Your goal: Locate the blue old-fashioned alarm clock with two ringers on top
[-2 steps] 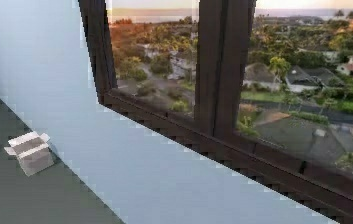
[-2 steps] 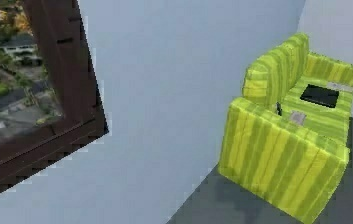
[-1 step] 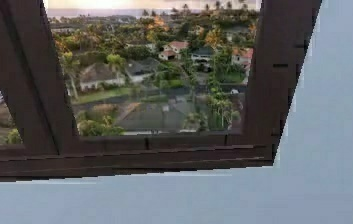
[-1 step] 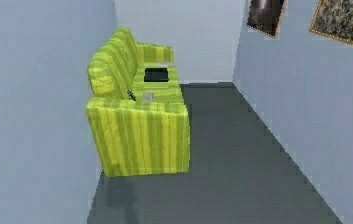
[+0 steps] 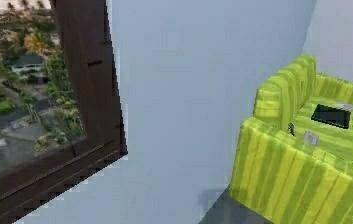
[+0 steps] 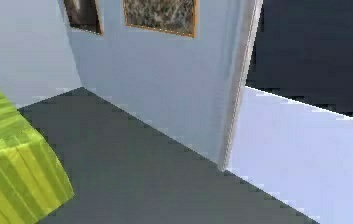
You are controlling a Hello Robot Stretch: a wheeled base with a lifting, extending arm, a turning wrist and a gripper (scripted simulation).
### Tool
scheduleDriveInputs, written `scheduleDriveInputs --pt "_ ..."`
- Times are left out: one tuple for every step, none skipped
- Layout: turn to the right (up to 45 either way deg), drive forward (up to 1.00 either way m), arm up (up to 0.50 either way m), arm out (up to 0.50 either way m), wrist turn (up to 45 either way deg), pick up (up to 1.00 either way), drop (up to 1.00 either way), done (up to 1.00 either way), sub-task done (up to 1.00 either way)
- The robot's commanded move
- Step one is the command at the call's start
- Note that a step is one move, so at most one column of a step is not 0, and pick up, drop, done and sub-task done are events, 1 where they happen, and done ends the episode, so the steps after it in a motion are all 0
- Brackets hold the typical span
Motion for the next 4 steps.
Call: scheduleDriveInputs --pt "39.0 0.0 0.0 0.0 0.0 0.0 0.0 0.0 0.0" --pt "0.0 0.15 0.0 0.0 0.0 0.0 0.0 0.0 0.0" --pt "-45.0 0.0 0.0 0.0 0.0 0.0 0.0 0.0 0.0" --pt "-45.0 0.0 0.0 0.0 0.0 0.0 0.0 0.0 0.0"
